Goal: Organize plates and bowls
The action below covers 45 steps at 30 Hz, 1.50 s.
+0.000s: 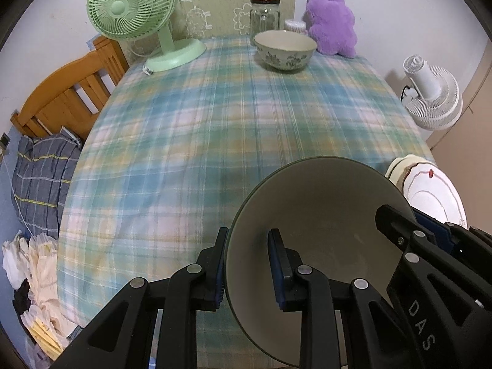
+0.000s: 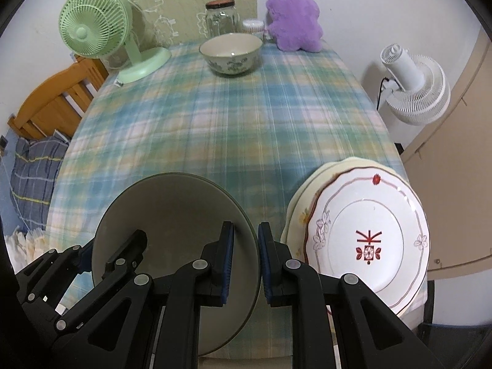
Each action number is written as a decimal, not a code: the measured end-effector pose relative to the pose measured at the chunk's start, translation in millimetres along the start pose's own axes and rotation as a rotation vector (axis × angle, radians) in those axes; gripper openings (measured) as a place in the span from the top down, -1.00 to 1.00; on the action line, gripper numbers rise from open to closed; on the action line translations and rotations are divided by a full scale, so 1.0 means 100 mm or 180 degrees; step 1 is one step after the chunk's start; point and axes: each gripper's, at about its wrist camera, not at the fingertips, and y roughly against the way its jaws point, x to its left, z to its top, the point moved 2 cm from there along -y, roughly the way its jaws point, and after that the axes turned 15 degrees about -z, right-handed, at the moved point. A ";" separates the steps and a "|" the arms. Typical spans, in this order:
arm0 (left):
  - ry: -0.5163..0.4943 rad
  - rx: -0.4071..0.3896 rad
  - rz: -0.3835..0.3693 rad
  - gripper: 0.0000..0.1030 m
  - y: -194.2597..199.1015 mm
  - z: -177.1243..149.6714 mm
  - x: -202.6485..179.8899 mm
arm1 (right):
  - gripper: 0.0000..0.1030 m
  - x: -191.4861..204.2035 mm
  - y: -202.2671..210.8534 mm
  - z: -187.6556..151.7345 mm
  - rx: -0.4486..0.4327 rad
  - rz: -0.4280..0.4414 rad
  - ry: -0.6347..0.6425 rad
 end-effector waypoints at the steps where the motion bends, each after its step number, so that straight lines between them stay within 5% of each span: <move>1: -0.0023 -0.0011 0.0026 0.56 0.00 -0.01 -0.01 | 0.62 0.00 -0.02 -0.01 0.0019 -0.0002 0.0000; 25: 0.0098 0.0130 0.0013 0.56 -0.21 -0.03 0.07 | 0.61 0.06 -0.26 -0.03 0.0157 0.0007 -0.0008; 33: -0.0028 0.0138 -0.0148 0.20 -0.15 0.00 0.03 | 0.55 0.07 -0.25 -0.01 0.0162 0.0044 0.0020; 36: -0.0079 0.0076 -0.0179 -0.08 -0.07 0.07 0.00 | 0.26 0.04 -0.18 0.03 0.0100 0.0042 0.0018; 38: -0.0114 0.0018 -0.0191 -0.08 0.00 0.12 -0.02 | -0.32 0.03 -0.11 0.06 0.0030 -0.0014 -0.0012; 45: -0.0160 -0.0184 -0.0175 -0.39 0.23 0.41 -0.01 | -0.40 0.00 0.15 0.31 -0.0160 -0.0004 -0.0078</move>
